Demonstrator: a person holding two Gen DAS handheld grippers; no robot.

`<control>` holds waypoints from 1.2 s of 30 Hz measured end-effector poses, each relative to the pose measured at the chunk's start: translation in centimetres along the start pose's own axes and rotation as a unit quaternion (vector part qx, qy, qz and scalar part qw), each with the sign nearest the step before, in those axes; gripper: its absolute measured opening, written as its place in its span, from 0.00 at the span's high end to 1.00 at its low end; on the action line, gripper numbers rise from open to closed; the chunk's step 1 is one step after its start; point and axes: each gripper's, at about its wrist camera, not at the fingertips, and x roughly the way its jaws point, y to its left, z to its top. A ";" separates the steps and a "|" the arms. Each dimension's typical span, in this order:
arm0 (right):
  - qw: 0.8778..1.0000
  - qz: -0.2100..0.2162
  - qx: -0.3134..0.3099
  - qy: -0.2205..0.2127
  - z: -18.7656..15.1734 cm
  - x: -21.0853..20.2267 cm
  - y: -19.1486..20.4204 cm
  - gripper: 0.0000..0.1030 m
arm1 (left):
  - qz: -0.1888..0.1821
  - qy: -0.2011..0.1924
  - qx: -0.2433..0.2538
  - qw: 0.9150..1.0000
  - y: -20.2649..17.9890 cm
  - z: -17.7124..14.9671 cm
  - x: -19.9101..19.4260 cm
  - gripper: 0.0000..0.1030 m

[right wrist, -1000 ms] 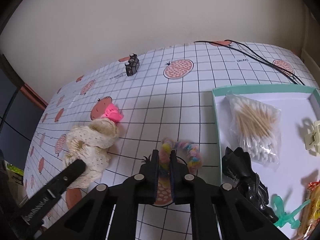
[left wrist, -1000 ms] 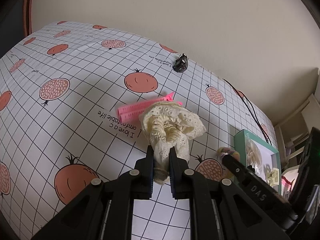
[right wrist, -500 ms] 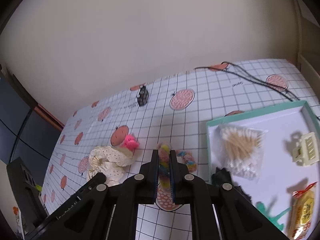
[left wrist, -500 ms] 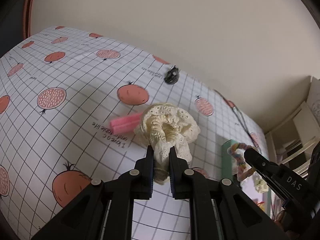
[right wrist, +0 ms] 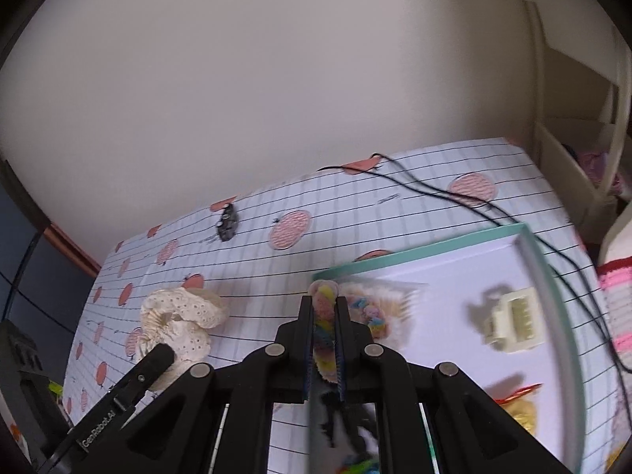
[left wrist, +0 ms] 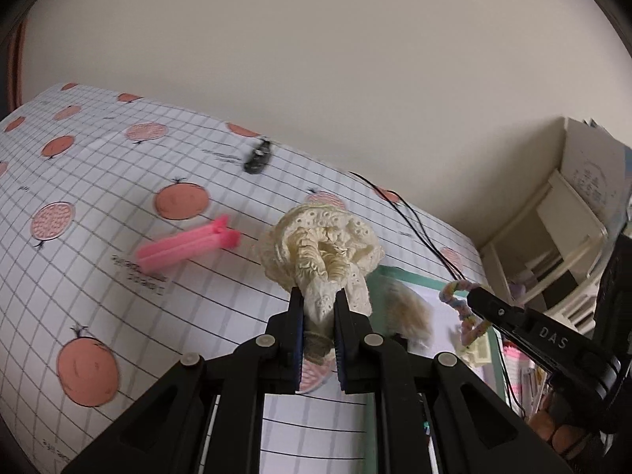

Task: Organize objects
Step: 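Carry the lace cloth and beaded bracelet over the white tray with both grippers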

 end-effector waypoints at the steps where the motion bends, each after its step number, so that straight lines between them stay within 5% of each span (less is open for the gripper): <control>1: 1.000 -0.003 0.001 0.000 0.0 -0.3 -0.5 0.91 | -0.004 0.002 0.006 1.000 -0.6 -0.2 0.1 0.87; 21: 0.999 -0.042 0.026 -0.003 -0.1 -3.1 -7.9 0.91 | -0.062 0.045 0.144 0.987 -11.2 -5.3 2.7 0.87; 36: 0.998 -0.035 0.029 0.038 -1.4 -0.5 -8.1 0.90 | -0.046 0.093 0.155 0.983 -11.9 -7.6 5.0 0.87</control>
